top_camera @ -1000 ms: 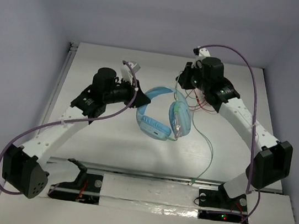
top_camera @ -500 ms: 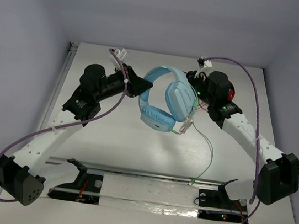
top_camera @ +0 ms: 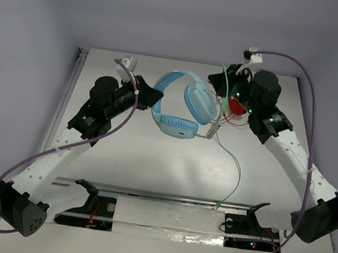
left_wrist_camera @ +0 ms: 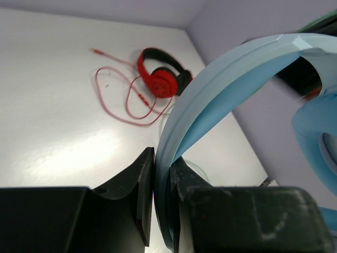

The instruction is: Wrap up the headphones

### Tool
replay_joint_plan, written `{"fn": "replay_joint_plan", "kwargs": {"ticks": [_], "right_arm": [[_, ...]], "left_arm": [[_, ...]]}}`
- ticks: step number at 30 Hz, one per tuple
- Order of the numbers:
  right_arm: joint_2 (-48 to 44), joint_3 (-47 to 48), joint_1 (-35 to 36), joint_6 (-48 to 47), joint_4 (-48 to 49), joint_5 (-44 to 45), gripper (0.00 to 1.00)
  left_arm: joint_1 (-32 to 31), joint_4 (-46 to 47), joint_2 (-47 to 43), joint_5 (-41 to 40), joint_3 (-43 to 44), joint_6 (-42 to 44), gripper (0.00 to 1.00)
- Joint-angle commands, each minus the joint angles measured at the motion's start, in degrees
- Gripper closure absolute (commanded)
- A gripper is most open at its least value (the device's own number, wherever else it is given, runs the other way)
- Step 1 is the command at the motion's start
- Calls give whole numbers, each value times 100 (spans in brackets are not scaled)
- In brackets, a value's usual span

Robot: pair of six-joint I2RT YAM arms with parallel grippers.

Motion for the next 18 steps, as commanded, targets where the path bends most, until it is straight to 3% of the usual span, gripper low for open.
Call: {"fn": "replay_joint_plan", "kwargs": {"ticks": [1,4,7,10,14,18], "right_arm": [[-28,1137,-11,-634,-791,760,100],[507,2297,-11,-837,-1582,304,100],[1148,3271,279,-1021,-2233,478,100],[1772,3915,568,-1144,-2646,707,100],[2511,4548,911,-1329,-3165,1671,100],[2969,4866,912,-1329,-3385,1937,100]], "left_arm": [[-27,-146,-223,-381,-301,-48,100],[-27,-191,-21,-215,-574,-4,100],[-27,-165,278,-91,-653,75,100],[-79,-42,594,224,-610,119,100],[-272,169,928,602,-530,146,100],[-483,380,1253,761,-452,128,100]]}}
